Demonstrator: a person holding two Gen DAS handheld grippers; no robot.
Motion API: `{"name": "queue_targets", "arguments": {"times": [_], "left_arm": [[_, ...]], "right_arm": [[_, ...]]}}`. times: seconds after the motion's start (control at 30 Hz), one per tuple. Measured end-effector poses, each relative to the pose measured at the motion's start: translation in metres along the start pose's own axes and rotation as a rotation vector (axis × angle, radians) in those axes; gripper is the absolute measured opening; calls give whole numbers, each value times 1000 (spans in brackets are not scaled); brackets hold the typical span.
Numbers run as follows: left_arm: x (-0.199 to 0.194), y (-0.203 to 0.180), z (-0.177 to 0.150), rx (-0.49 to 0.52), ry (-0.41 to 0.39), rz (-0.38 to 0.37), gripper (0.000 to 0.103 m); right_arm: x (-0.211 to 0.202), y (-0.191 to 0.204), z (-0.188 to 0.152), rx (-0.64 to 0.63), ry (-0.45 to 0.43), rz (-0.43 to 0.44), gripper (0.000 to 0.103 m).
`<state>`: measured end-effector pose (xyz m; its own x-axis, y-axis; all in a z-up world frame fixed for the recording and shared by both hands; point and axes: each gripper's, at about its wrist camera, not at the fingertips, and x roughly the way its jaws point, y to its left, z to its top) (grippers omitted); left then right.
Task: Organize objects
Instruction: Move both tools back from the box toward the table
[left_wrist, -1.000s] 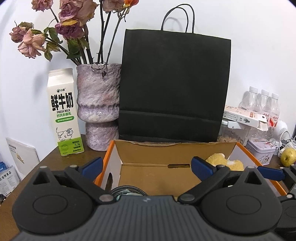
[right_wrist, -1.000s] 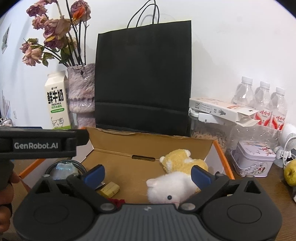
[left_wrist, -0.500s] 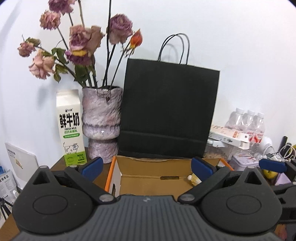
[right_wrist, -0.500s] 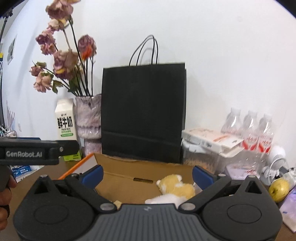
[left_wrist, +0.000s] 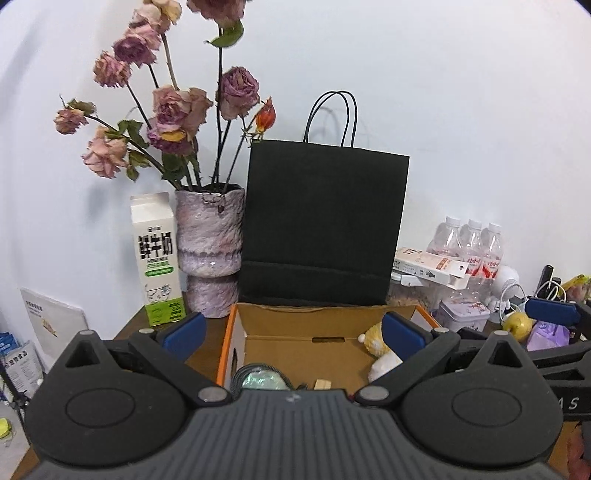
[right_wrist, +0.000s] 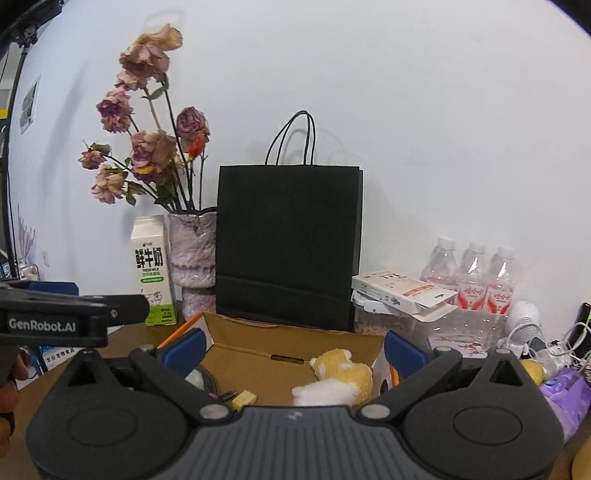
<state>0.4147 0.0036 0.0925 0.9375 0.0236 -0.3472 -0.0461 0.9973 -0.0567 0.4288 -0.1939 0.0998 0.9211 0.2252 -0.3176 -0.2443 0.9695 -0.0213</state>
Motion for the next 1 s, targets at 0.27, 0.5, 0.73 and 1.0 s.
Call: {"name": "queue_targets", "arguments": {"times": [0.27,0.5,0.73,1.0], "left_arm": [[-46,11,-9,4,7,10,103],[-79,22,-21,12,19,20,103],[-106,30,-41,28,45,21,103],[-126,38,-67,39,91,18,103]], "right_arm": [[-45,10,-12,-5,13,-12,103],[-79,19,-37,-10,48,-15,103],[-109,27,-60,-23,65,-13,103],[-138,30,-88,-36,86,-14,103]]}}
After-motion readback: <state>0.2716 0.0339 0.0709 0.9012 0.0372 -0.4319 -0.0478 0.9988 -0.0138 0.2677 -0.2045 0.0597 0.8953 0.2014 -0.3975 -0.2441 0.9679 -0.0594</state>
